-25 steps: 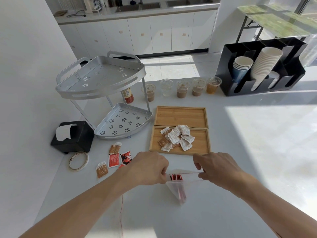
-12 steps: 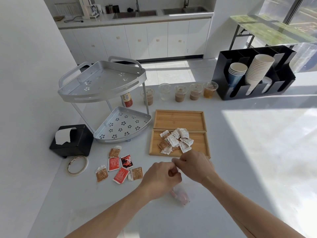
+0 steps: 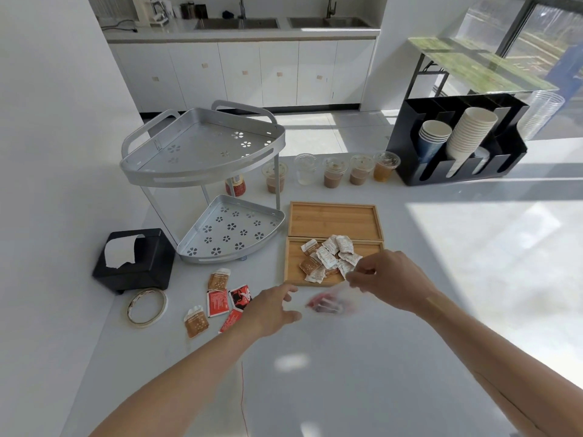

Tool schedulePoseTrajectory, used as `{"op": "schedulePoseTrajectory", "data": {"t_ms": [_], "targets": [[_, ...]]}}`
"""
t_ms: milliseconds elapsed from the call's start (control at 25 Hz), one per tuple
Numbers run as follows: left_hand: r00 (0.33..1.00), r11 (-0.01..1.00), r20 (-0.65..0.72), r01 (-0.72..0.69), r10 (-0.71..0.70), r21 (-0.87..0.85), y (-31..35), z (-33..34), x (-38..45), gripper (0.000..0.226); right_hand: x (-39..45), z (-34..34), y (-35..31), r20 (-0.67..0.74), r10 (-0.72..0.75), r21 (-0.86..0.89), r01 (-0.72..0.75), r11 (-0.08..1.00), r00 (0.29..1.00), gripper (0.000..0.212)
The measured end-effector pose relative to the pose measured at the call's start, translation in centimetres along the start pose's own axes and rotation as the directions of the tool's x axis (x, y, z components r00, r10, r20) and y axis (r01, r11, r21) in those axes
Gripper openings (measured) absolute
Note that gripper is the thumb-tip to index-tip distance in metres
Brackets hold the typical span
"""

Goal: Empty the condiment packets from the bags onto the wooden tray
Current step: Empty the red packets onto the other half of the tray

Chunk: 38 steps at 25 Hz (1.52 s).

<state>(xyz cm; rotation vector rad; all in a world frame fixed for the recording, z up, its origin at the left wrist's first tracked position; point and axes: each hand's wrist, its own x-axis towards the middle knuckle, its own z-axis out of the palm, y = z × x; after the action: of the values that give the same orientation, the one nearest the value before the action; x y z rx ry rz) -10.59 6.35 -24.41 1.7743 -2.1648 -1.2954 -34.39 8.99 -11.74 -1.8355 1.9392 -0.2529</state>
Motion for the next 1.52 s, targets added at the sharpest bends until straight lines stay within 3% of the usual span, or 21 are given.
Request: {"op": "schedulePoseTrajectory", "data": {"t_ms": [80,200,400,560,800,1120,1520], "targets": [[1.0,0.996,0.003,-0.017,0.017,-0.085,0.6,0.1,1.3,0.05,0.7,-1.5,-0.1,0.005,-0.014,0.064,0.013,0.998,1.0,0.026],[0.991,0.987,-0.123,-0.069,0.051,-0.147,1.9,0.8,2.4,0.007,1.7,-3.4,0.5,-0.029,-0.03,0.122,0.033,0.992,0.999,0.029],[0.96,0.981,-0.275,-0.096,0.047,-0.168,4.3,-0.1,3.1,0.018,4.1,-5.7,3.2,-0.092,-0.026,0.149,0.039,0.988,0.995,0.026],[0.909,0.928,-0.413,-0.102,-0.059,-0.358,5.6,-1.6,3.6,0.013,7.9,-6.3,6.2,-0.131,0.043,0.381,0.011,0.925,0.99,0.014],[0.828,0.841,-0.5,-0.066,-0.255,-0.538,8.1,-6.9,6.6,0.009,16.1,-5.5,8.7,0.024,0.026,0.584,-0.035,0.811,0.999,0.013],[0.761,0.937,-0.59,0.067,-0.269,-0.342,10.9,-12.1,13.0,0.006,25.3,-1.0,11.1,0.192,0.105,0.585,-0.2,0.786,0.976,0.017],[0.819,0.991,-0.563,0.046,-0.11,-0.128,14.1,-13.0,17.3,0.019,28.6,2.3,14.0,0.279,0.147,0.608,-0.293,0.738,0.949,0.012]]}}
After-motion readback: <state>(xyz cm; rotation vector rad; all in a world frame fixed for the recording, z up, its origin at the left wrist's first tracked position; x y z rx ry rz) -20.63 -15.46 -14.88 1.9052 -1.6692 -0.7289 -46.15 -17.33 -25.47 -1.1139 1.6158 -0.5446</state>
